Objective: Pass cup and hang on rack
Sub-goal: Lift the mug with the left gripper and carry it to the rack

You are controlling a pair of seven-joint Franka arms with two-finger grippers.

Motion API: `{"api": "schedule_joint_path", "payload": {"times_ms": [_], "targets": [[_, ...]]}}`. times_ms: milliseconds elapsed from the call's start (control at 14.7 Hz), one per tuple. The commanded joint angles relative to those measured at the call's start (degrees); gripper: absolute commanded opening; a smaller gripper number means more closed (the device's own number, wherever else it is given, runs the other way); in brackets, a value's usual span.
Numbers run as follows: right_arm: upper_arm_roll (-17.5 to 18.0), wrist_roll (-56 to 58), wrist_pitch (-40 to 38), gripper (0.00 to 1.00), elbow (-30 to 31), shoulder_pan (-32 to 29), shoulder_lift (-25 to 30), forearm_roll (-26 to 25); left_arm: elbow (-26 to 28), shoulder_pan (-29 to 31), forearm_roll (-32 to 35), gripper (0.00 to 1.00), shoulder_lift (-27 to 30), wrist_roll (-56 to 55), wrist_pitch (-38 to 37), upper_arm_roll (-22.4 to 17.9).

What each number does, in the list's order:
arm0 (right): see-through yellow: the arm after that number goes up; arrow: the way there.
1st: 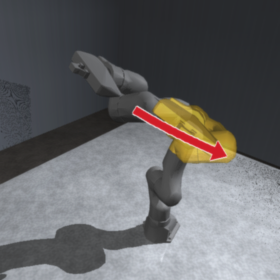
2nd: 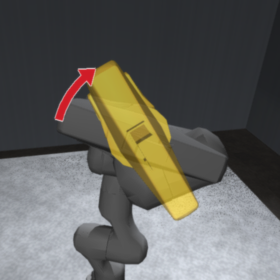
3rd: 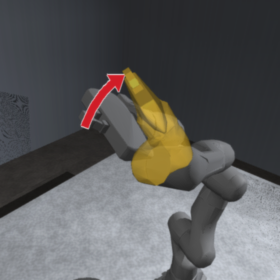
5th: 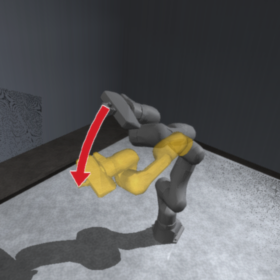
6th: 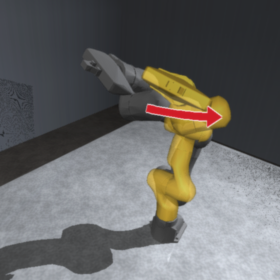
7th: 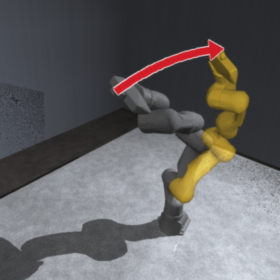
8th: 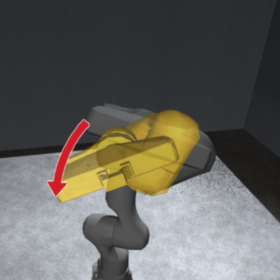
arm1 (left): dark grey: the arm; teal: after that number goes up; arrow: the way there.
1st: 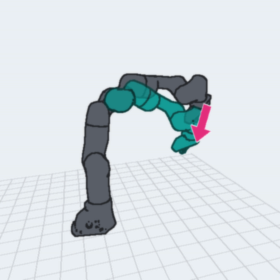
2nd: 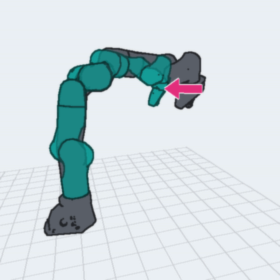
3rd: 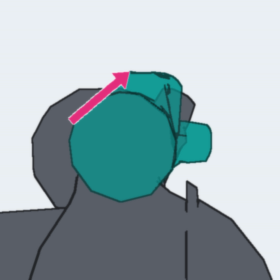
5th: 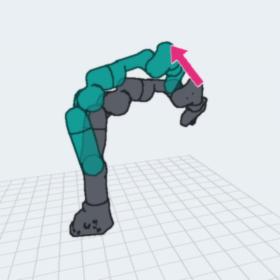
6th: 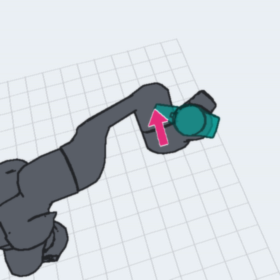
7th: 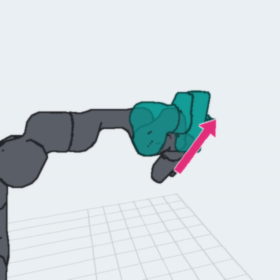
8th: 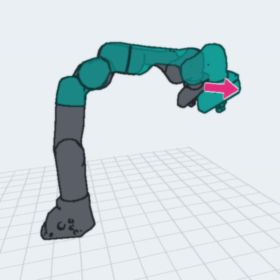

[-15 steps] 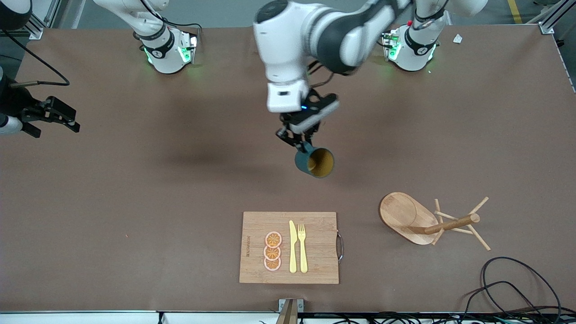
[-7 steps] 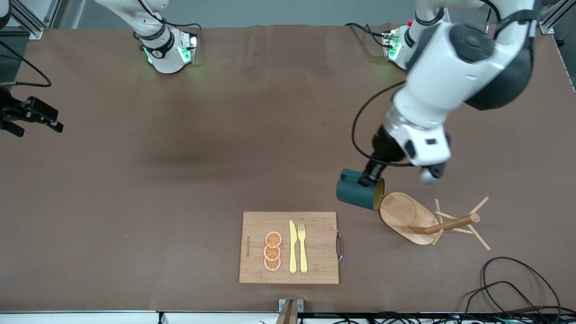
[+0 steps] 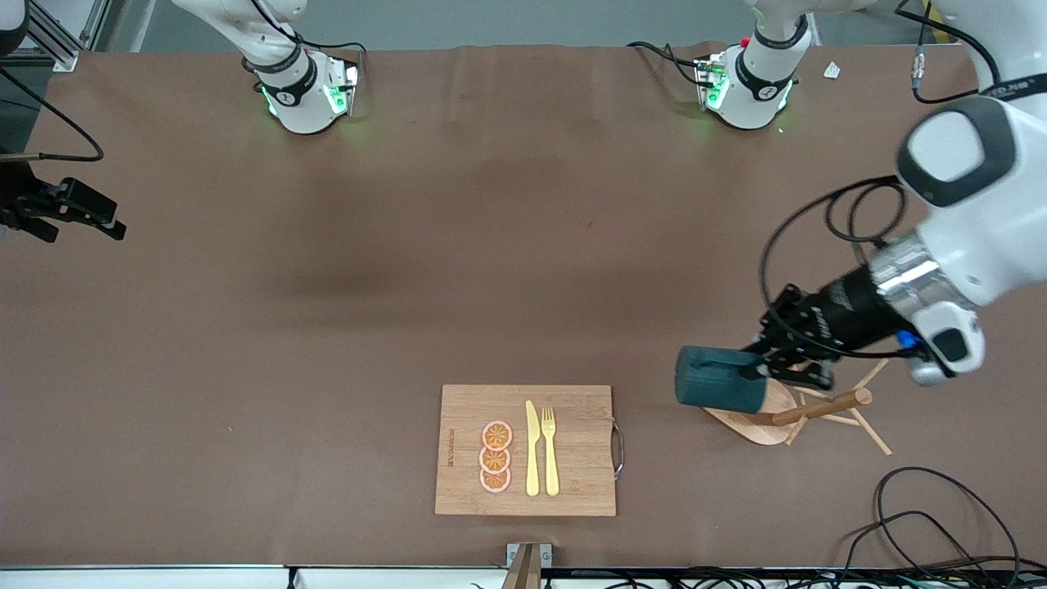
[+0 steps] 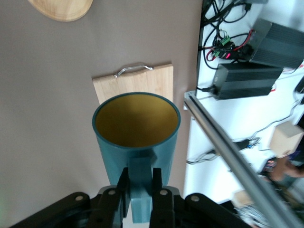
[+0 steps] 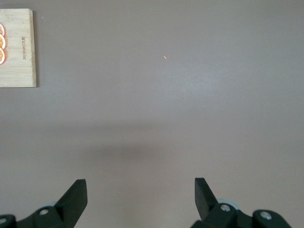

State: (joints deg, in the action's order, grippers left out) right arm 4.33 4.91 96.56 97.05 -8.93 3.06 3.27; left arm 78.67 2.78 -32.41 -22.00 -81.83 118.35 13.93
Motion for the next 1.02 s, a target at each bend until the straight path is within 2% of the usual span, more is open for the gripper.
{"api": "schedule_joint_path", "payload": {"times_ms": [0, 341, 955], "targets": [[0.1, -1.8, -0.2, 1.00, 1.1, 1.8, 1.4, 0.6, 0.9, 2.1, -3.6, 0.00, -1.5, 0.9, 0.7, 0.6], [0.2, -1.8, -0.3, 1.00, 1.1, 3.0, 1.4, -1.6, 1.0, 5.3, -4.0, 0.00, -4.0, 4.0, -3.5, 0.6], [0.1, -1.8, -0.9, 1.00, 1.0, 3.1, 1.4, -1.7, 2.5, 9.0, -4.9, 0.00, -6.0, 8.8, -7.8, 0.8]]}}
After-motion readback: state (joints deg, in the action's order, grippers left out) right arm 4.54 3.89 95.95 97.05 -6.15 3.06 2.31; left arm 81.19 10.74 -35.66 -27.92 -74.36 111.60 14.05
